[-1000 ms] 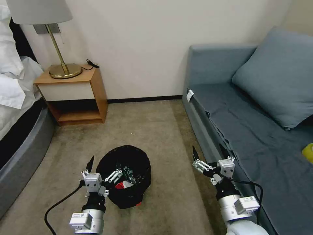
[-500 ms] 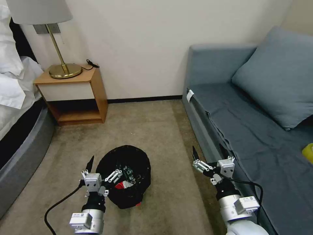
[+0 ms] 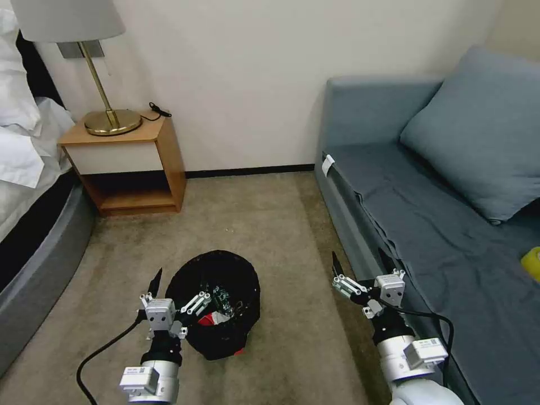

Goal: Pick up the trash bin, then pick up the garbage on the floor and place it into the trash bin.

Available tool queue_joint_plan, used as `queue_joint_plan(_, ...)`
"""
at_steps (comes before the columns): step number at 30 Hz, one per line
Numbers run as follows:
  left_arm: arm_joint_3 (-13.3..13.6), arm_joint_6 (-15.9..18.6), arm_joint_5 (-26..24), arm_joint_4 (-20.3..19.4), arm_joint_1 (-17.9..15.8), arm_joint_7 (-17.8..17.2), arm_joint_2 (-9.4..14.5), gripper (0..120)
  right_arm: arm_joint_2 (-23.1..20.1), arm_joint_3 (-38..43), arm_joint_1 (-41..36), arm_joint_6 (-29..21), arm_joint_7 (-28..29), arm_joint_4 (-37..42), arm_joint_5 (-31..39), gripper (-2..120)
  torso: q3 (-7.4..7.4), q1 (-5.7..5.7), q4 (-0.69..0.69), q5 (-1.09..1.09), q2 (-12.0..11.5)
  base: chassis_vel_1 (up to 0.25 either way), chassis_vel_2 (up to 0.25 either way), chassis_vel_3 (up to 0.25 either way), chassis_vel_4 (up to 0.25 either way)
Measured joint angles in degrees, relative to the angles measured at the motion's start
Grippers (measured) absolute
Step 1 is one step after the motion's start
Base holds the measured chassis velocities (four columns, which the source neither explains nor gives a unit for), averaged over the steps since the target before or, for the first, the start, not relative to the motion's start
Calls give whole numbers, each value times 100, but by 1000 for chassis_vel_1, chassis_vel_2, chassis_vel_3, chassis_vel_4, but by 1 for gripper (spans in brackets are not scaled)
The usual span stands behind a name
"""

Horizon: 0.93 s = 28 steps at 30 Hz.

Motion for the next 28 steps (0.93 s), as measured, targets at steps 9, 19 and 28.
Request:
queue_joint_plan(9,0,3,0,-1,0,-2,0,100,0,0,1,-1,2,0,2,100,0,0,0,0,0,0,0,0,0)
queue_joint_plan(19,0,4,0,-1,0,-3,0,100,0,0,0,-1,2,0,2,100,0,0,0,0,0,0,0,0,0)
queue_joint_plan(28,0,4,0,-1,0,-3,0,100,-1,-1,0,-1,2,0,2,100,0,0,0,0,0,0,0,0,0)
